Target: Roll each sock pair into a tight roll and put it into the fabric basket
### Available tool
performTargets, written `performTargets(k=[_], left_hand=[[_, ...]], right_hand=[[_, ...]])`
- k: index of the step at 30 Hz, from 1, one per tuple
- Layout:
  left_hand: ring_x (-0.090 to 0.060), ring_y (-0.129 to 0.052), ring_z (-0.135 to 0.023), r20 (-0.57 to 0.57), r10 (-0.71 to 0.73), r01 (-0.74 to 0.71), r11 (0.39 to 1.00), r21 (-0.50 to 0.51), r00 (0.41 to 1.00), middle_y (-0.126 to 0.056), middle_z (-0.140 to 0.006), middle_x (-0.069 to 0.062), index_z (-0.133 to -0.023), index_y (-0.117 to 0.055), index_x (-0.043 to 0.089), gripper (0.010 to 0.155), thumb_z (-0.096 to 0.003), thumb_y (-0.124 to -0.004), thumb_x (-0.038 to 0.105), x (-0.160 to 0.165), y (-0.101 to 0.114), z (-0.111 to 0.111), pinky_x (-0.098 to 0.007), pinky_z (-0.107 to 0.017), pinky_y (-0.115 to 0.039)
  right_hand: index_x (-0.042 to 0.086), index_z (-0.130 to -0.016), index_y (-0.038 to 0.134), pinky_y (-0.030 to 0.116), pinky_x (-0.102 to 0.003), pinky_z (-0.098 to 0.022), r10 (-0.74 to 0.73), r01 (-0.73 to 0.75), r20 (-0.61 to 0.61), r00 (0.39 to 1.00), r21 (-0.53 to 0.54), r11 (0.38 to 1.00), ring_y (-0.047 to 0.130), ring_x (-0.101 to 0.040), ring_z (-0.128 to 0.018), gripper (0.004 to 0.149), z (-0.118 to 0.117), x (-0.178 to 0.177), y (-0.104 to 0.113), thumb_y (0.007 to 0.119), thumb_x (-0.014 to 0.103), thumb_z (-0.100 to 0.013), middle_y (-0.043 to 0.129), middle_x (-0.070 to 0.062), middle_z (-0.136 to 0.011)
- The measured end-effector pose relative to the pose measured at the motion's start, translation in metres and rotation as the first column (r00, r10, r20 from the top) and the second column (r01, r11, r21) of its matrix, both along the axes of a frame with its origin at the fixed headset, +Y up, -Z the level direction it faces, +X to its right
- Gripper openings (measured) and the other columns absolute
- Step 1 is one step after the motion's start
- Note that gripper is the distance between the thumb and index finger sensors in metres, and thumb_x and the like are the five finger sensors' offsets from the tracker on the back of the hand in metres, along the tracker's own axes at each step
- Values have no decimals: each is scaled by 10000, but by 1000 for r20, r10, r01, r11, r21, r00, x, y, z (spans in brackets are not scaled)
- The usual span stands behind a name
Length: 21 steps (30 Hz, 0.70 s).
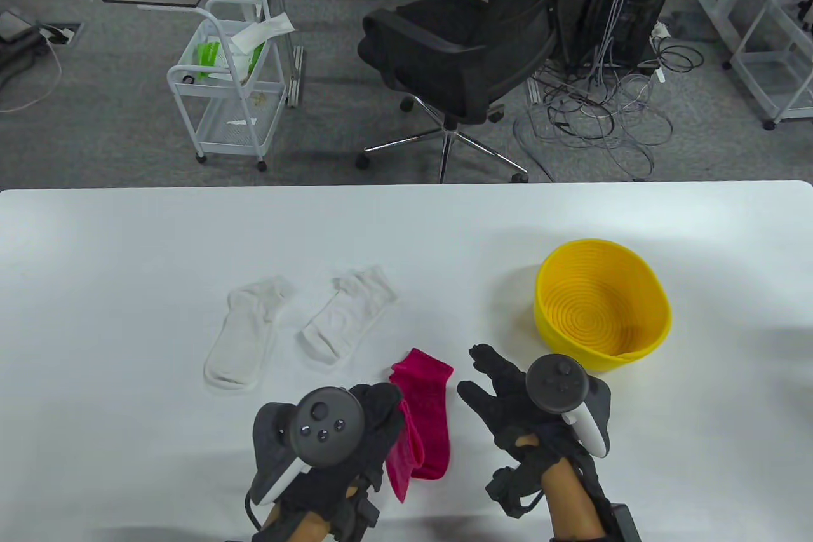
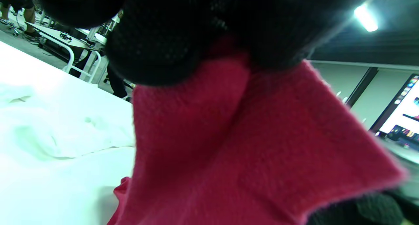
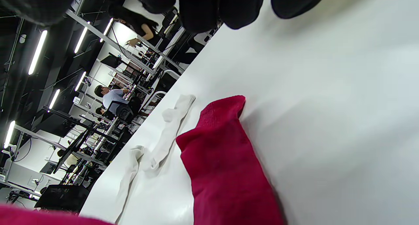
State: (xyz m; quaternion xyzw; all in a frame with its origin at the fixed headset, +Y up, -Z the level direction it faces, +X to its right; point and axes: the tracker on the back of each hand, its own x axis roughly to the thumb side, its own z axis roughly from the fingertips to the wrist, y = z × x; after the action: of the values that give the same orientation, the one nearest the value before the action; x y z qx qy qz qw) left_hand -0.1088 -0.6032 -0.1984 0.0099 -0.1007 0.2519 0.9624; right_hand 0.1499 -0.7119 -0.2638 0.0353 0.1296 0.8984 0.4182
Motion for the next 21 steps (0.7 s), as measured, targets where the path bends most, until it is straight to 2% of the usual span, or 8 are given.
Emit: performTargets(k=[4, 17, 21], left_hand=[[-179, -1028, -252, -8, -42, 42, 998, -35, 999, -1068, -478, -9, -761, -883, 256, 406, -389, -847, 414, 13, -7, -2, -443, -335, -803], [-172, -1036, -226, -45, 32, -37, 993, -117, 999, -1079, -461, -14, -755, -887, 213, 415, -383, -852, 395, 25, -12, -20, -439, -311, -815], [-169, -1038, -224, -63, 55, -66, 981, -183, 996, -1080, -459, -11, -756, -885, 209, 419, -384, -851, 396, 26, -20, -36, -437, -308, -817]], right_hand=[[285, -1064, 427, 553, -624, -686, -1, 1, 8, 1000, -3, 1000, 560, -383, -1054, 817, 0, 1, 0, 645, 695, -392, 543, -56, -1129], [293, -1067, 417, 552, -623, -689, -1, 2, 16, 1000, -12, 1000, 559, -377, -1059, 818, -3, 4, 1, 643, 698, -393, 537, -51, -1134], [291, -1066, 419, 553, -622, -689, -2, 3, 21, 1000, -9, 1000, 560, -379, -1058, 818, -3, 5, 1, 643, 697, -393, 540, -52, -1132]])
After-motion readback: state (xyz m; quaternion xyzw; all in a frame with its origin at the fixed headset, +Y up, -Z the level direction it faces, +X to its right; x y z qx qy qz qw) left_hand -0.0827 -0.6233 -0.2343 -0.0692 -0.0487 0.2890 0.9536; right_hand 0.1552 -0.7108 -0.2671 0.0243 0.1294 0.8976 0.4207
